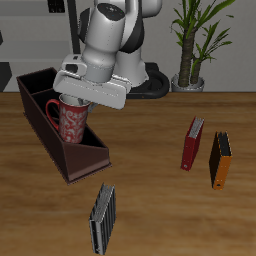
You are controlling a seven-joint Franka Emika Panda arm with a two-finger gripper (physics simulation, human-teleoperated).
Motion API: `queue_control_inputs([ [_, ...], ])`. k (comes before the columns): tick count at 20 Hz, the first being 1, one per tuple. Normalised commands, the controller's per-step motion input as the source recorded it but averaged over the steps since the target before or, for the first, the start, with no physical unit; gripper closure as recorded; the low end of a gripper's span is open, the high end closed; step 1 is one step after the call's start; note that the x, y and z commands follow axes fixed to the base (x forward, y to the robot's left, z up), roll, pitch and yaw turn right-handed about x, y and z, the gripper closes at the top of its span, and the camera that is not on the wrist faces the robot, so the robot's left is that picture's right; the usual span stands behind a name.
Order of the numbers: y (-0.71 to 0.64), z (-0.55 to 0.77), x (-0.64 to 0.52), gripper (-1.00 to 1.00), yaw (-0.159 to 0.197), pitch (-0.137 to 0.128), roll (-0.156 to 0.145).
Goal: Place the red mug into the right desk caddy's left compartment
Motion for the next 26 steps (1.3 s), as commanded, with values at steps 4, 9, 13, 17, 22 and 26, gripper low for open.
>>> queue_control_inputs([
  [4,-0.02,-0.38,0.09,1.0,-0.01,0.044,-0.004],
  [9,0.04,-0.35,0.09,1.0,-0.012,0.049,0.007],
  [13,0.03,-0.27,0.08,1.0,-0.013,0.04,0.001],
  [17,0.03,-0.17,0.03,1.0,0.004,0.021,0.006],
  [22,0.05,-0.05,0.01,1.0,0.012,0.015,-0.001],
  [26,0.03,0.04,-0.01,-1.0,-0.013,0.013,-0.013],
])
